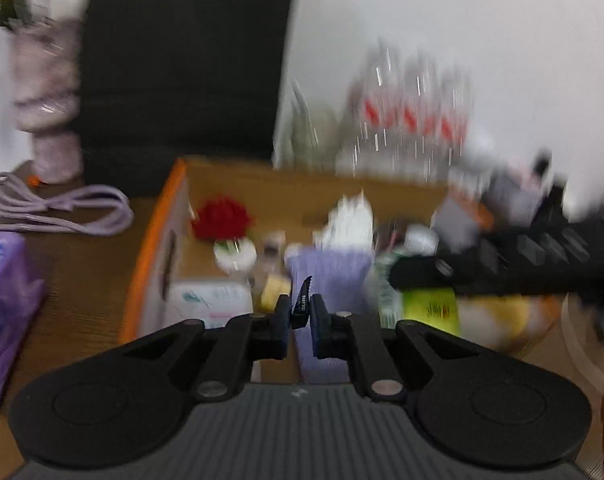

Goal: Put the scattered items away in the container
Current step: 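Carry the juice box and black item into the box and open both tools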

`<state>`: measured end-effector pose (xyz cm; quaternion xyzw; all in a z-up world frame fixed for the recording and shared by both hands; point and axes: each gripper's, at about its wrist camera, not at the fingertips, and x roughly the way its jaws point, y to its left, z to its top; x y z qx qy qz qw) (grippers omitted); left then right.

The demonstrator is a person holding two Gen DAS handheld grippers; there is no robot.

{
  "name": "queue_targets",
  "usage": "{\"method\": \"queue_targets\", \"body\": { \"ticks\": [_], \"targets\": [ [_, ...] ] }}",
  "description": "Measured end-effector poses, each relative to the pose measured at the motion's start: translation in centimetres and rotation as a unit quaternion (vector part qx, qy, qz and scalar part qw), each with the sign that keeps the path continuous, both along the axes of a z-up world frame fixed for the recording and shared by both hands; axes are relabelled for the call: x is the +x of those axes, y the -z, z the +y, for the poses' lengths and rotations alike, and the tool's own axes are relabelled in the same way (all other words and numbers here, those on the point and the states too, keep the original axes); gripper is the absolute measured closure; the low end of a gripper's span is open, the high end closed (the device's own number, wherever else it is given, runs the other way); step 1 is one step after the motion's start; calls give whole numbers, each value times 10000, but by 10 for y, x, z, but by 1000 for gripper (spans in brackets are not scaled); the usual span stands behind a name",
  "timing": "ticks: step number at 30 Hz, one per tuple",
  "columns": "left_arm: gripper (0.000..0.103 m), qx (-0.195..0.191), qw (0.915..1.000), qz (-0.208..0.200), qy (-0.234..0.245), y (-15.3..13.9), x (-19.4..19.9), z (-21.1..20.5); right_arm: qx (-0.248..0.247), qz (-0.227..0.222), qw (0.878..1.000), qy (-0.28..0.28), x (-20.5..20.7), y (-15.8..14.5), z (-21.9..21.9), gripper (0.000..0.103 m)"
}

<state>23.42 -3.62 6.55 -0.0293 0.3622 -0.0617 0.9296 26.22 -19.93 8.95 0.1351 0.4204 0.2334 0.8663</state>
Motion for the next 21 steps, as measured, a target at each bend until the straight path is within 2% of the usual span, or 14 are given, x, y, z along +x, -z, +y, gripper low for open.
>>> {"method": "queue_targets", "body": {
  "ticks": [2,3,4,6,8,9,10,11,12,14,15,17,19,21],
  "targets": [
    [88,144,9996,149,191,13,4,0,-238,360,9990,103,21,23,7,59],
    [80,110,9997,79,196,15,3,4,-371,493,9980,98,29,34,11,60],
    [77,66,9997,115,213,17,5,9,-500,588,9970,58,32,43,18,62],
    [77,-73,9991,248,339,18,7,15,-760,526,9957,-36,27,54,30,64],
    [78,1,9989,253,386,14,7,15,-908,322,9953,-19,20,53,36,64],
    [76,-2,9989,275,382,10,7,14,-903,397,9951,-30,20,51,36,58],
    [71,-32,9989,294,370,5,7,14,-871,506,9949,-55,21,47,37,49],
    [67,-38,9990,276,339,-2,5,16,-861,574,9946,-62,20,40,35,45],
    [56,22,9994,211,264,-10,3,17,-879,565,9945,-77,18,30,32,40],
    [52,193,9997,125,95,-29,7,19,-894,433,9950,-84,13,4,21,29],
    [51,206,9997,146,18,-41,8,22,-946,320,9950,-59,10,-12,15,19],
    [37,133,9992,348,-162,-62,11,30,-1091,161,9939,33,8,-35,3,15],
    [14,9,9977,530,-422,-83,11,37,-1368,176,9903,187,8,-57,-12,13],
    [6,-90,9962,620,-613,-101,6,42,-1612,305,9858,355,10,-71,-22,12]
  ]
}}
